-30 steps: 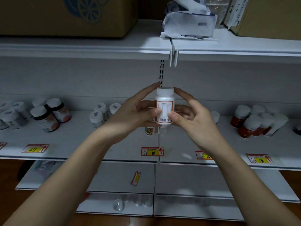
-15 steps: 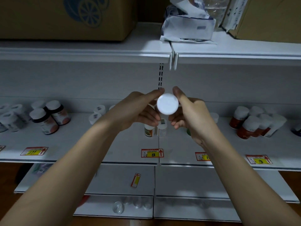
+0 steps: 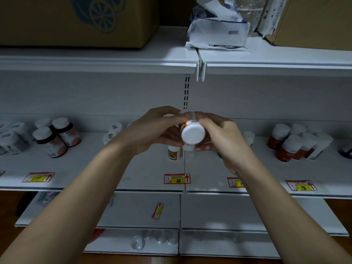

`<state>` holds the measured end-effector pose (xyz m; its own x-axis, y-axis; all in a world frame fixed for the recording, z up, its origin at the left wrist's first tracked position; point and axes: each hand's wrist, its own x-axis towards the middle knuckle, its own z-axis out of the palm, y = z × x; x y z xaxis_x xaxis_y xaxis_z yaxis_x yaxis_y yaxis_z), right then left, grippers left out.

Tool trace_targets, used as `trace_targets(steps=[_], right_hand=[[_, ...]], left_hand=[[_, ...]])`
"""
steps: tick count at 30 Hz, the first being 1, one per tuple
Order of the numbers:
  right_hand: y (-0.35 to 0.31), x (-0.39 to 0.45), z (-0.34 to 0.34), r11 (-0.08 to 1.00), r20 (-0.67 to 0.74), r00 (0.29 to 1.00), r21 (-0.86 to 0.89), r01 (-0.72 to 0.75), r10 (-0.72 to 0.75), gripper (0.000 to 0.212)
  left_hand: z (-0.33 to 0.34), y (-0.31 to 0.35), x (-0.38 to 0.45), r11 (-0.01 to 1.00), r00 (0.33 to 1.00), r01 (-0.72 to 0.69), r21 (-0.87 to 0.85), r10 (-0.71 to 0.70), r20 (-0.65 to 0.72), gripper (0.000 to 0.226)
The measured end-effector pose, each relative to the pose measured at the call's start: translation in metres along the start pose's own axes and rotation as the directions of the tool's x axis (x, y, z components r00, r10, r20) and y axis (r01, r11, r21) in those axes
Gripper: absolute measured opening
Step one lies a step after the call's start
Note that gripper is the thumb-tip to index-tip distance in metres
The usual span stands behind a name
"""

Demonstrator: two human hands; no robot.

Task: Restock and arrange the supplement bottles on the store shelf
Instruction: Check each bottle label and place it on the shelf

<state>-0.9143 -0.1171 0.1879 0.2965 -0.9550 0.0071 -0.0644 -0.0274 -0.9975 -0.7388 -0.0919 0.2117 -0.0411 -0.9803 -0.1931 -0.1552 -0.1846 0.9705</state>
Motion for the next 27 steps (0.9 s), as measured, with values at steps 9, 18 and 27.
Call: trace_targets(steps=[9,18,27], right_hand=[[0.029,0.010,-0.007,0.972,0.098,0.984,-0.172,0.163,-0.147,0.043],[0.045,0.014,-0.006,0.943,0.071,0.964,-0.201,0.265,-0.256,0.045],[0.064,0.028,-0.002,0.960,0.008,0.969,-0.133,0.248,-0.249,0.044]], left_hand=[[-0.010,-0.010,0.006,0.998,0.998,-0.066,-0.022,0.066,0.002,0.058],[-0.005,-0.030,0.018,0.970,0.974,-0.223,0.102,0.227,-0.030,0.060],[0.001,-0.032,0.035,0.974,0.976,-0.210,0.083,0.213,-0.037,0.029]])
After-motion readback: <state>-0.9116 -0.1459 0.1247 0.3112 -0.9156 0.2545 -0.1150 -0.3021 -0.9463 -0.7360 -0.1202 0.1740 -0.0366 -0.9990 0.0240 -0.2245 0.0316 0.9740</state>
